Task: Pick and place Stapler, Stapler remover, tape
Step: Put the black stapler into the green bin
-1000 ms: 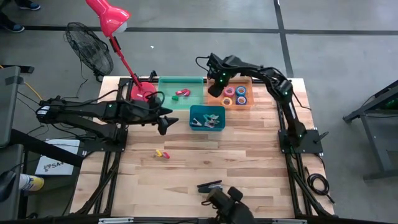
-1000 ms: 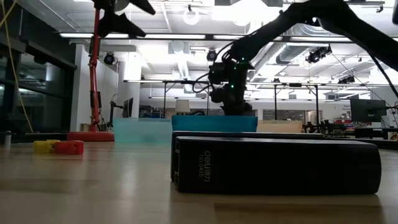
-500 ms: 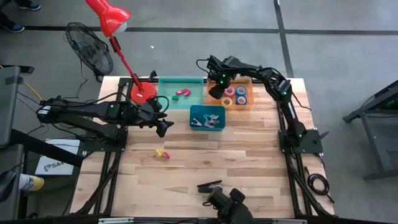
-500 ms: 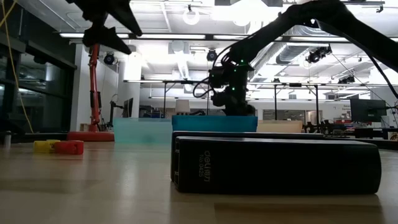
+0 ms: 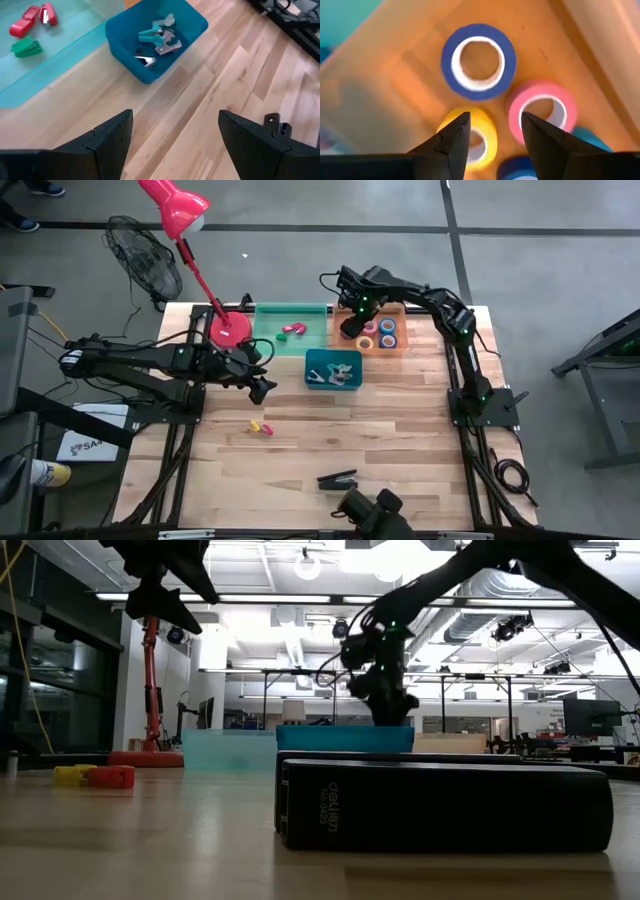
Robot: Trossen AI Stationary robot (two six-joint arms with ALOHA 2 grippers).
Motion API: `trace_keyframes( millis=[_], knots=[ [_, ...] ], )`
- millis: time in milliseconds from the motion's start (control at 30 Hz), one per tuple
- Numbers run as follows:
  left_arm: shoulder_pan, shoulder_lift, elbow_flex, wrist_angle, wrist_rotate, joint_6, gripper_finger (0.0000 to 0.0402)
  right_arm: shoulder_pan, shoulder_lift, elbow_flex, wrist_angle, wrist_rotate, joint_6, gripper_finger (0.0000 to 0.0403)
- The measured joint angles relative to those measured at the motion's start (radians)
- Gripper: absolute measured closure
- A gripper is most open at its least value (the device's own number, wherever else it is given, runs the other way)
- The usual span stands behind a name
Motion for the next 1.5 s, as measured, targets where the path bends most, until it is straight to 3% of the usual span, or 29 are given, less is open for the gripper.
trace_keyframes(
  millis=[367, 700, 1000, 1267, 1500],
  knots=[
    [0.0, 0.0, 0.0, -0.094, 0.007, 0.049, 0.0112, 0.067, -0.197, 0.0, -0.095, -0.07, 0.008, 0.0233],
    [0.0, 0.0, 0.0, -0.134, 0.029, 0.16, 0.0112, 0.257, -0.359, 0.001, -0.146, -0.123, 0.048, 0.0233],
    [0.0, 0.0, 0.0, -0.136, 0.078, 0.266, 0.0112, 0.504, -0.376, 0.001, -0.203, -0.106, 0.094, 0.0233],
    [0.0, 0.0, 0.0, -0.136, 0.115, 0.297, 0.0112, 0.722, -0.372, 0.001, -0.157, -0.061, 0.256, 0.0232],
    [0.0, 0.0, 0.0, -0.135, 0.143, 0.324, 0.0112, 0.856, -0.36, 0.001, -0.106, -0.044, 0.456, 0.0185]
  ],
)
